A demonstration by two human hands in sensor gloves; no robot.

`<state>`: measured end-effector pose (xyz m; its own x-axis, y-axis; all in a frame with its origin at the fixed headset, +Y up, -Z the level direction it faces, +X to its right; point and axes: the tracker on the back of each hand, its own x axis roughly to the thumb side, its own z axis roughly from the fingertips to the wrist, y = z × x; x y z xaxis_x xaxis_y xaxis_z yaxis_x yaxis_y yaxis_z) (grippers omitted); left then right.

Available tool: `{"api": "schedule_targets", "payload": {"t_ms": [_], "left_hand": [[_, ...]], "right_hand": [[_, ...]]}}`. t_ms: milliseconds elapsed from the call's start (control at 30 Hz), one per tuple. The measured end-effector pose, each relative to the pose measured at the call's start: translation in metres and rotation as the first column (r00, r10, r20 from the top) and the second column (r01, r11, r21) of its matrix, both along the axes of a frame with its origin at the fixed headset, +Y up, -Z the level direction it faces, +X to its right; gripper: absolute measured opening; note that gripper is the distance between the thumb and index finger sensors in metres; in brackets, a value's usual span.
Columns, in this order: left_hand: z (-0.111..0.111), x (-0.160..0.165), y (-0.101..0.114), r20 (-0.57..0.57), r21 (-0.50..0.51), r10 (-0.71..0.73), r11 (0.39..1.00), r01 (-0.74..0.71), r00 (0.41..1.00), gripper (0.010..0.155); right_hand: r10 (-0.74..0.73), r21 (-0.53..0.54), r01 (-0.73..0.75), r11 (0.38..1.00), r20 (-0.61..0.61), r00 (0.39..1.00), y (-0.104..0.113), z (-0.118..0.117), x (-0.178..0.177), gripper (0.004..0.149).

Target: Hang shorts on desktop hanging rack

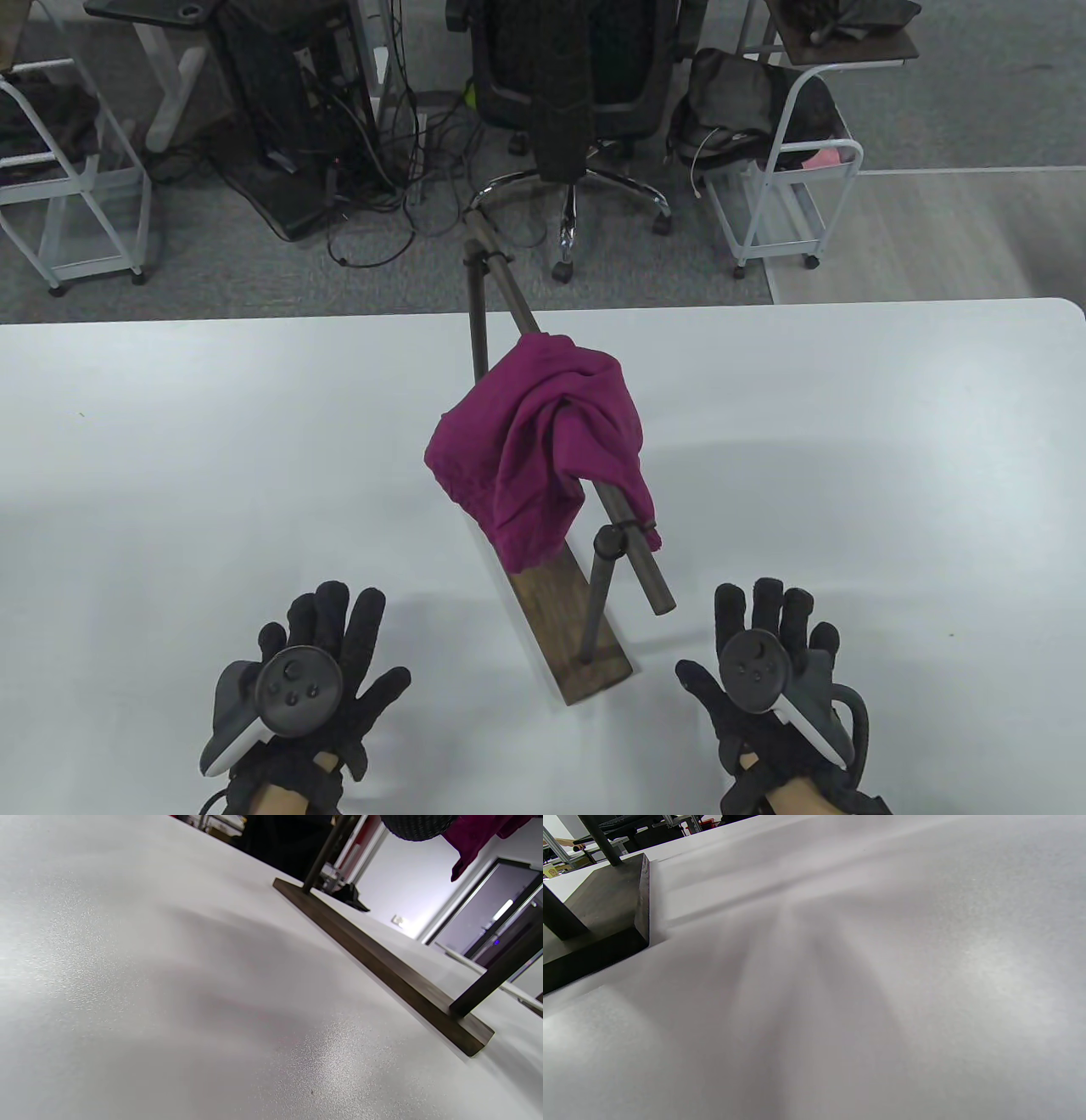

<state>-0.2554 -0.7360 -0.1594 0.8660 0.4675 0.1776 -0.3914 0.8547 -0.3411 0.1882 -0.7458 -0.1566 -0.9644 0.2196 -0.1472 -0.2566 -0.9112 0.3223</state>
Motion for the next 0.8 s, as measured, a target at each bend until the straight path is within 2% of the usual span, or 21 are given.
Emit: {"api": "schedule_targets", "payload": {"t_ms": [800], "left_hand": [[-0.0025,0.0010,-0.0020,0.009,-0.043,0.021,0.999,-0.020,1.000,0.082]], "right_hand": [[-0.016,-0.019,0.016,1.000,-0.012,1.000,-0.0017,-0.0009,-0.0004,0.084]]}}
